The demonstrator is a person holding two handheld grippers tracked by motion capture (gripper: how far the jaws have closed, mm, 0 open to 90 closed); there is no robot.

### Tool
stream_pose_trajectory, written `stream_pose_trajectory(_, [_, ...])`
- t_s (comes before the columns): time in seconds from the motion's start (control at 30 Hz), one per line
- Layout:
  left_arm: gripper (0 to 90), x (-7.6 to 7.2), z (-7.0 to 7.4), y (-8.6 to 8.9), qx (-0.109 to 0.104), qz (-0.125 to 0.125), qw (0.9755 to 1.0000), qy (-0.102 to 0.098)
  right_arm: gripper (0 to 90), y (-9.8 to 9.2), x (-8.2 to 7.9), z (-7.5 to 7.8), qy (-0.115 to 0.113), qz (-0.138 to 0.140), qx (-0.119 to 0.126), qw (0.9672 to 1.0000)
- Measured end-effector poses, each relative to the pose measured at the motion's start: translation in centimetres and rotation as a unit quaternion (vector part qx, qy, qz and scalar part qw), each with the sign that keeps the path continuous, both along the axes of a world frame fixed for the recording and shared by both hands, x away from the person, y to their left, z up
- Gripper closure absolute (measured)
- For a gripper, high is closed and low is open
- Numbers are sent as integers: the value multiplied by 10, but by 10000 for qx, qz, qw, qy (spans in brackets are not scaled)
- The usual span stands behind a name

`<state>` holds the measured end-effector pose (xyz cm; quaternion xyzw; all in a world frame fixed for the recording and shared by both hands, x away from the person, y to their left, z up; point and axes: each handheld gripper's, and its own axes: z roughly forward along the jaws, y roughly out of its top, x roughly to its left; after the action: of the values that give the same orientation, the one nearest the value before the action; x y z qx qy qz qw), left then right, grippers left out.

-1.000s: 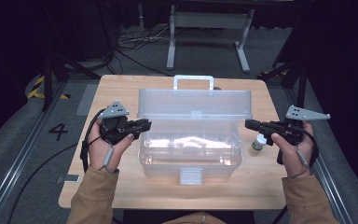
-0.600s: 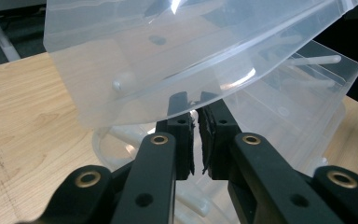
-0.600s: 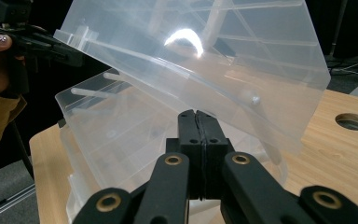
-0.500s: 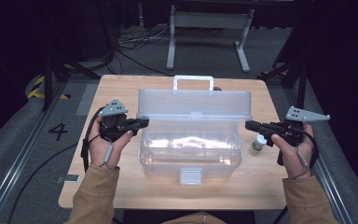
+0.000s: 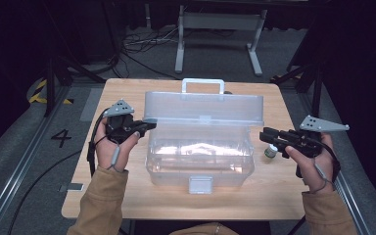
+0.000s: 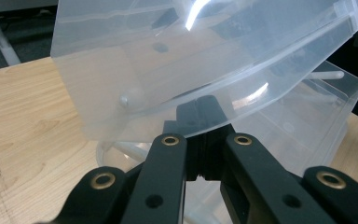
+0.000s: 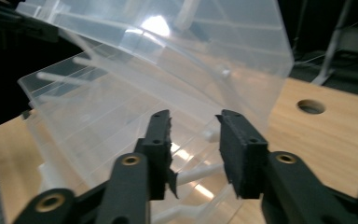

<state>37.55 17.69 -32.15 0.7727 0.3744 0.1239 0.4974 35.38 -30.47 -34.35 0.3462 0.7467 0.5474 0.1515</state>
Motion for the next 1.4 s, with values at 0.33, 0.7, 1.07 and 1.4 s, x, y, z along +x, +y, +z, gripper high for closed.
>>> stream_pose_trajectory(0.33, [892,7,4,0,-29,35,9999,-117,610,-4,-1,-6,-119,-449,-111,9989])
stream_pose_trajectory(0.7, [891,15,8,0,0,4,9998,-222,452,3,6,-7,-402,-958,-572,9929])
stream_pose_trajectory(1.07, [888,21,11,0,-31,-34,9997,-239,425,28,17,9,-816,-1359,-501,9861])
stream_pose_trajectory(1.4, [886,23,12,0,-47,-44,9996,-257,547,43,28,15,-1138,-1323,-393,9839])
